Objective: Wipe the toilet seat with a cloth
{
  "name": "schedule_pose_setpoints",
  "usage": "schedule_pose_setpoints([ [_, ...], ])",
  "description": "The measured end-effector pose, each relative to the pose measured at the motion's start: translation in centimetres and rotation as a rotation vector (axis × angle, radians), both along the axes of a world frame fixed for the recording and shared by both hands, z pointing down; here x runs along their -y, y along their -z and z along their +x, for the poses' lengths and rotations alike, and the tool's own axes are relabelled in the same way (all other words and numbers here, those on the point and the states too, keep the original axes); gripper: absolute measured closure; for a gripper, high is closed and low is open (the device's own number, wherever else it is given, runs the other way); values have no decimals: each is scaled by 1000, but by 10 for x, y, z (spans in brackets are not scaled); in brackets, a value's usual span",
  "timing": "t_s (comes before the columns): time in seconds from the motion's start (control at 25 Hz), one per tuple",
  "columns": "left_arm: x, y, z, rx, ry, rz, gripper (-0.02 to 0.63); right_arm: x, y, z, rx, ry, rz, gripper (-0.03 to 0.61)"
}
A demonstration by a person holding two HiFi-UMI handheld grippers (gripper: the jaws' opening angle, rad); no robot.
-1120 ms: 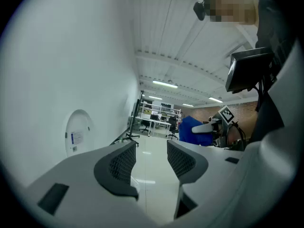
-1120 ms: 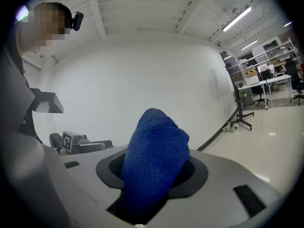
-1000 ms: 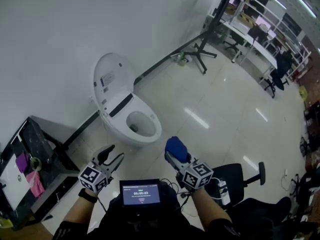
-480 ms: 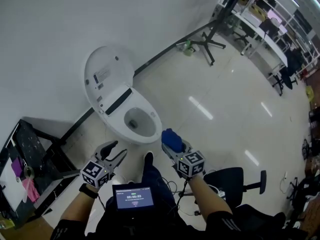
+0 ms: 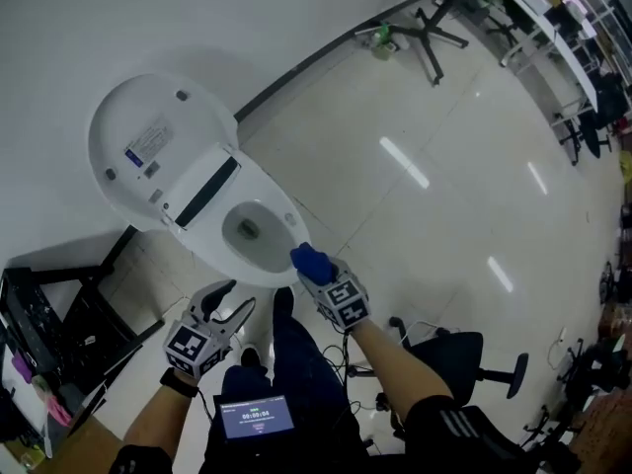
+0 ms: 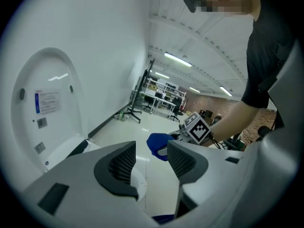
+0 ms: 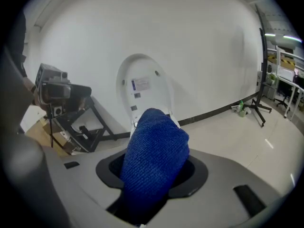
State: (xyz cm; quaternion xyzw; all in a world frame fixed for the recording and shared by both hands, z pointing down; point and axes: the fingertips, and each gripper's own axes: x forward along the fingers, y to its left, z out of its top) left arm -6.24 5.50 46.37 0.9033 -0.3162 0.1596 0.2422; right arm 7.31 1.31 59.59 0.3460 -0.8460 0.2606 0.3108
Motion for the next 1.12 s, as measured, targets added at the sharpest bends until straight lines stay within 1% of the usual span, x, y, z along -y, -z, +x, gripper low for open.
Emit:
schedule_pose_setpoints([
  [0.12, 28, -33, 20, 6, 0, -32, 402, 22, -53, 0, -49, 88, -59, 370],
  [0.2, 43, -59, 29, 13, 2, -42, 402, 34, -99, 4, -90, 143, -85, 371],
  [0.36, 66, -105, 40, 6, 39, -97, 402, 50, -187, 9, -151, 223, -125, 370],
  [0.44, 71, -123, 42, 2, 66, -135, 402, 51, -218, 10, -187, 268, -129, 370],
  [0.52, 73, -139, 41, 4, 83, -165, 402, 52, -243, 10, -228, 319, -110, 371],
  [0.68, 76, -161, 38, 5, 107, -200, 402, 50, -280, 7, -288, 415, -73, 370],
  [0.8, 76, -169, 39, 1, 119, -211, 402, 38, -300, 8, -315, 469, -93, 371],
  [0.92, 75, -173, 41, -8, 128, -224, 402, 29, -308, 10, -315, 472, -96, 371],
  [1.12, 70, -175, 46, -11, 115, -221, 402, 11, -308, 14, -330, 450, -114, 371],
])
